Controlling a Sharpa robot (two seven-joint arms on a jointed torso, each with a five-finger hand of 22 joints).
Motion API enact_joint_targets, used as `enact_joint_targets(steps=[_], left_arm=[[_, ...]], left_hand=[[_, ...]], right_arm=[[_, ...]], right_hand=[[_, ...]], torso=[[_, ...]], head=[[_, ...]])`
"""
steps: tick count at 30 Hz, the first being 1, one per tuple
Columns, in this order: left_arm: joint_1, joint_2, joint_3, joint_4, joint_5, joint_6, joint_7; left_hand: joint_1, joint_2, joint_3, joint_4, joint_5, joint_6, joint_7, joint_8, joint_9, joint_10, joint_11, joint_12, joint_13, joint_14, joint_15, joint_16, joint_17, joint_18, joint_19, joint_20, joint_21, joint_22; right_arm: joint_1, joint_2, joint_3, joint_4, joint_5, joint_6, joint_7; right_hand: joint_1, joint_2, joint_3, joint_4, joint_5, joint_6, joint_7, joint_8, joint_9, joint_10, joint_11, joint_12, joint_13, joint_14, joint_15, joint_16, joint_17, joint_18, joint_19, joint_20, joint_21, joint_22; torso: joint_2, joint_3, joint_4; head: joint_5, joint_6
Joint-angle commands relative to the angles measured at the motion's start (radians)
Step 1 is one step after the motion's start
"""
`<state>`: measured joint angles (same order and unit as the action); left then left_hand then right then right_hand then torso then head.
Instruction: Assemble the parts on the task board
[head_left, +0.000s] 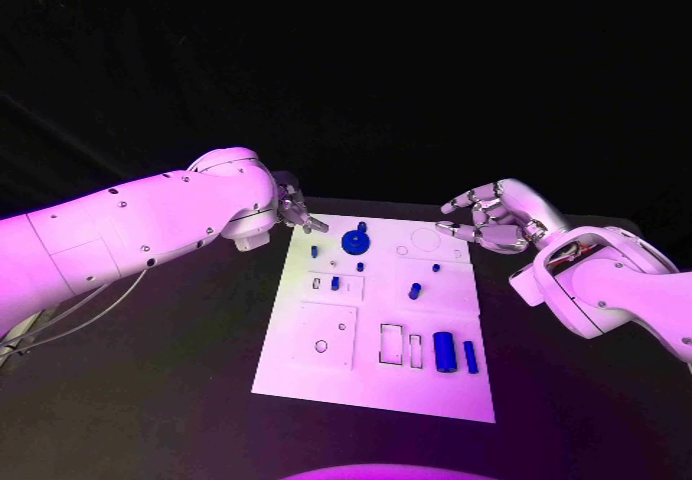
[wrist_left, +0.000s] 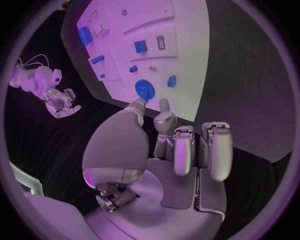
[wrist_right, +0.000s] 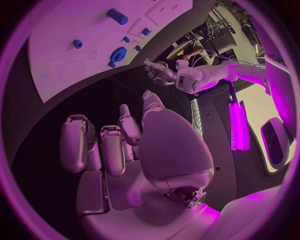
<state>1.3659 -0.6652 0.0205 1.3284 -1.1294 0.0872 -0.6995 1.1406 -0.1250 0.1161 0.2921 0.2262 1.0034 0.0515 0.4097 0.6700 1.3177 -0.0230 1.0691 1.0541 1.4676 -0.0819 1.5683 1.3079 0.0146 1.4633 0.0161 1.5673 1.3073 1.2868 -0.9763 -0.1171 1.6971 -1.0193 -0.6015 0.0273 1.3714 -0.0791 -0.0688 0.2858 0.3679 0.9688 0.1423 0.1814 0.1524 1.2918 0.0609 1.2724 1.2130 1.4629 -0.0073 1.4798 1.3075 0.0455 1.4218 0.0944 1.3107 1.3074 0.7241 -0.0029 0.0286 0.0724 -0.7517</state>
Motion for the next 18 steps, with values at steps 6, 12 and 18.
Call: enact_joint_targets(steps=[6, 12, 18], left_arm=[[0.004, 0.04, -0.002, -0.08, -0.018, 0.058, -0.011], [-0.001, 0.06, -0.006, -0.112, -0.016, 0.069, -0.003], [-0.011, 0.087, -0.014, -0.156, -0.01, 0.076, 0.009]], left_hand=[[0.012, 0.004, -0.008, 0.0, 0.004, -0.005, 0.002, -0.007, -0.005, 0.0, 0.005, 0.0, -0.003, 0.103, 0.007, 0.002, 0.263, -0.012, 0.101, 0.008, -0.002, 0.253], [0.011, 0.005, -0.011, 0.001, 0.003, -0.005, 0.003, -0.01, -0.008, 0.0, 0.006, 0.0, -0.004, 0.103, 0.008, 0.002, 0.263, -0.012, 0.101, 0.009, -0.002, 0.253], [0.005, 0.007, -0.019, 0.002, 0.003, -0.003, 0.005, -0.015, -0.015, -0.001, 0.008, 0.001, -0.005, 0.103, 0.009, 0.002, 0.263, -0.012, 0.101, 0.01, -0.002, 0.253]], right_arm=[[-0.001, 0.001, 0.0, 0.002, -0.004, 0.003, 0.009], [-0.001, 0.002, 0.0, 0.002, -0.004, 0.003, 0.01], [-0.001, 0.003, 0.0, 0.001, -0.004, 0.004, 0.011]], right_hand=[[-0.004, 0.002, -0.005, 0.0, 0.005, 0.001, -0.003, 0.003, 0.0, -0.007, -0.003, -0.003, -0.001, 0.068, -0.007, -0.002, 0.099, 0.018, -0.003, 0.0, -0.003, 0.099], [-0.004, 0.002, -0.005, 0.0, 0.005, 0.001, -0.003, 0.003, 0.0, -0.007, -0.003, -0.003, -0.001, 0.068, -0.007, -0.002, 0.099, 0.018, -0.003, 0.0, -0.003, 0.099], [-0.004, 0.002, -0.005, 0.0, 0.005, 0.001, -0.003, 0.003, 0.0, -0.007, -0.003, -0.003, -0.001, 0.068, -0.007, -0.002, 0.099, 0.018, -0.003, 0.0, -0.003, 0.099]], torso=[[0.001, -0.0007, -0.0003], [0.001, -0.0012, -0.0003], [0.0, -0.0008, -0.0001]], head=[[0.008, 0.001], [0.01, 0.002], [0.01, -0.002]])
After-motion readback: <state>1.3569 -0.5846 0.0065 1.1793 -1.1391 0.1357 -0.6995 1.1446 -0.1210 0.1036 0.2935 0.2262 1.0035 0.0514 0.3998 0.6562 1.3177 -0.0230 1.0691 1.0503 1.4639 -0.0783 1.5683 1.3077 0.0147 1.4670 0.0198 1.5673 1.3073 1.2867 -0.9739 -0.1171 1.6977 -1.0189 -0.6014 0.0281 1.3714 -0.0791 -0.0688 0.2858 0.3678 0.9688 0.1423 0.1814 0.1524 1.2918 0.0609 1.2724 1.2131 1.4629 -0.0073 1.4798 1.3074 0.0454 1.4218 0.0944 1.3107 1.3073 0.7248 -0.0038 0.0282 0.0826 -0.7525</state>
